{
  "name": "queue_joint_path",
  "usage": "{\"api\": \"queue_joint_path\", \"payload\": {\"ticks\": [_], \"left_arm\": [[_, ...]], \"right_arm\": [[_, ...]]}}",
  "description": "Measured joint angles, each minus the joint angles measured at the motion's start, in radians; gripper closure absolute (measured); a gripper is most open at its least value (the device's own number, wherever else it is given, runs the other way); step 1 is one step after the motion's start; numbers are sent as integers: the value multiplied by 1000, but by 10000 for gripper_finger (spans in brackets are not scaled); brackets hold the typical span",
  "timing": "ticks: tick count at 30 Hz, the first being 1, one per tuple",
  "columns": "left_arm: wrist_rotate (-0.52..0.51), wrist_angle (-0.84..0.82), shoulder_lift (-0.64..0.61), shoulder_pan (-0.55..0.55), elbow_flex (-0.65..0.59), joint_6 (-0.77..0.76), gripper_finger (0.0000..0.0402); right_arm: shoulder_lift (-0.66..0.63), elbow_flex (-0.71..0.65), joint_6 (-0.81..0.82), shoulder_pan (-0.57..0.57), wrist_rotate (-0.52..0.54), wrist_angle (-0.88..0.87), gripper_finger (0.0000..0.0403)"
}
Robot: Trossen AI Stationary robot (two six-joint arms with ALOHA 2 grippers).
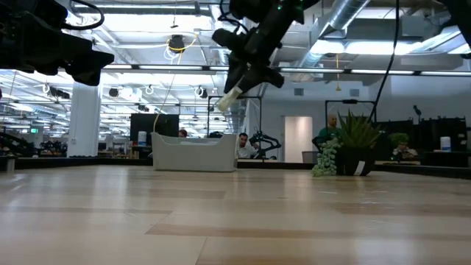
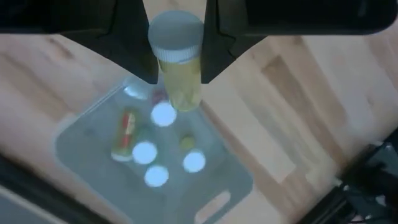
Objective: Pick and place pill bottles into a basket
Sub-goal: Put the yellow pill bottle into the gray container
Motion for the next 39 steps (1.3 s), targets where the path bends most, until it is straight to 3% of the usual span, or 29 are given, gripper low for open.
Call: {"api": "queue_joint_path", "payload": {"ticks": [7,9,25,31,39], "left_arm": [[0,0,0,0,0,0,193],[-1,0,0,0,0,0,193],[-2,1,8,0,0,0,193],[-2,0,8,0,0,0,193],[-2,0,8,0,0,0,193]], "right_arm": [[77,18,-57,-56,-27,34,299],[99,32,-79,-76,-27,-35,299],[382,393,-201,-150,-20,-223,291],[429,492,-230,-172,-16,-277,294],[440,515,-240,-193,-24,-332,285]]}}
